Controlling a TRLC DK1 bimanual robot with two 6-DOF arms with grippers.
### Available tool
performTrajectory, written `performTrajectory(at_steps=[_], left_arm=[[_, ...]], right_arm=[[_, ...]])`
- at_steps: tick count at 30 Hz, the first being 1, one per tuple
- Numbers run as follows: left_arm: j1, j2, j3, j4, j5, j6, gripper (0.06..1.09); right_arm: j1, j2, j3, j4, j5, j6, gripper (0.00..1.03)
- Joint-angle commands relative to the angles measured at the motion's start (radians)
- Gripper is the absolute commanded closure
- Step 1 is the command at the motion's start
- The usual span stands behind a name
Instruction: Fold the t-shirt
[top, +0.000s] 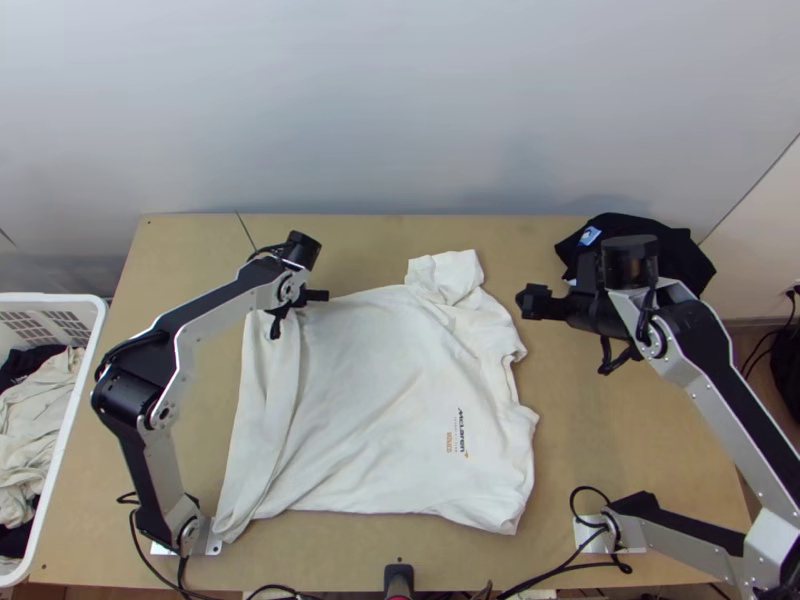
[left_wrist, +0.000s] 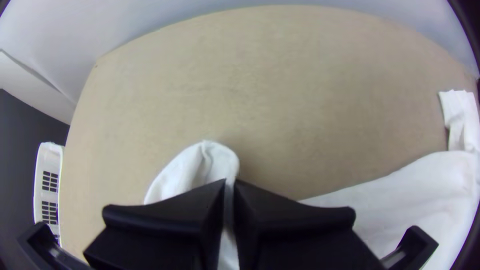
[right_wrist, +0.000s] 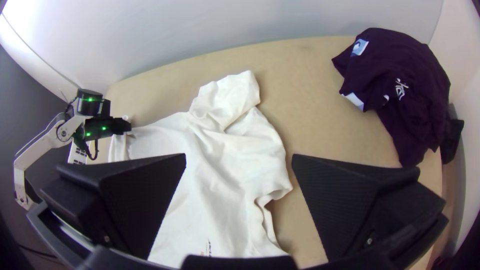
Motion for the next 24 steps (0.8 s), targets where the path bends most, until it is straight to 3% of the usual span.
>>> performTrajectory(at_steps=[1,16,24], left_arm=[[0.031,-0.014,0.009,-0.046,-0.036,0.015,1.04],[0.068,-0.210,0.089,-0.197,-0.018,-0.030,1.04],[0.126,-0.239,0.074,-0.210,0.036,-0.048,1.04]], right_arm=[[0.005,0.028,-0.012,0.051,-0.001,0.004,0.05],[0.058,0.519,0.197,0.250,-0.001,0.041,0.05],[0.027,0.732,0.376,0.252,-0.001,0.032,0.05]])
